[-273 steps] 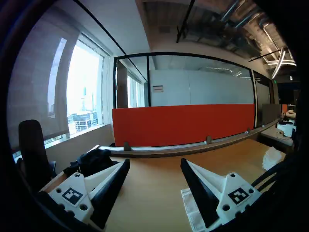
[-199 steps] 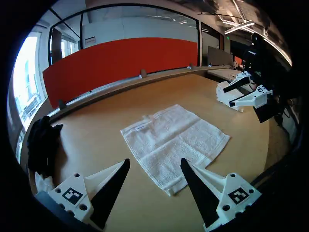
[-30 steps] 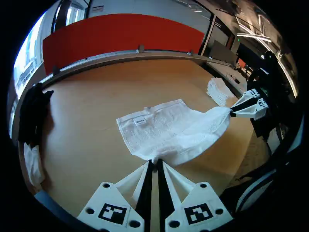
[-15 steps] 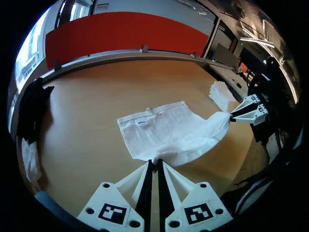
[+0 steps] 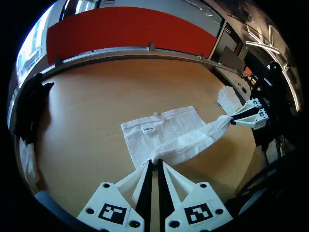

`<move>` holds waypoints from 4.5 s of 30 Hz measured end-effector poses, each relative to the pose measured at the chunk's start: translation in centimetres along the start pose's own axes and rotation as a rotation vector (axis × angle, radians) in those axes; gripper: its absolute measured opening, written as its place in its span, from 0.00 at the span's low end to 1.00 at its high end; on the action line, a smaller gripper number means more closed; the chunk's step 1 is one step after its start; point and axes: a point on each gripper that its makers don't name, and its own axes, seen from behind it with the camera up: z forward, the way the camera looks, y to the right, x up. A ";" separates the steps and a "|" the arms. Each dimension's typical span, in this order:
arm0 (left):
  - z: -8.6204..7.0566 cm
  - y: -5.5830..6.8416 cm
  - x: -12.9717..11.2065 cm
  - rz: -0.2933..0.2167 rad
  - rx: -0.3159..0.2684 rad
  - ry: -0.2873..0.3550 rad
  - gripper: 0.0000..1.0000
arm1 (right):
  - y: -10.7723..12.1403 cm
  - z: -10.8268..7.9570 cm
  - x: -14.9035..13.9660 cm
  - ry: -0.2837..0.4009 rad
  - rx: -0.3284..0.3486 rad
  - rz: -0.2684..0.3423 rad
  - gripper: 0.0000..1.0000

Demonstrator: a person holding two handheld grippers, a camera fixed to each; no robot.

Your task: Fold towel

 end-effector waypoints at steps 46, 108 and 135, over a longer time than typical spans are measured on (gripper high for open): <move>9.6 -6.2 1.9 0.015 0.139 -0.042 0.28 | 8.1 7.6 -0.5 -0.076 -0.136 0.105 0.38; 4.1 -6.3 -1.9 -0.095 0.246 0.010 0.96 | 5.7 3.9 -2.1 -0.030 -0.186 0.112 1.00; -0.4 -7.4 -6.4 -0.174 0.341 0.014 0.96 | 4.9 4.9 -3.6 -0.080 -0.128 0.025 1.00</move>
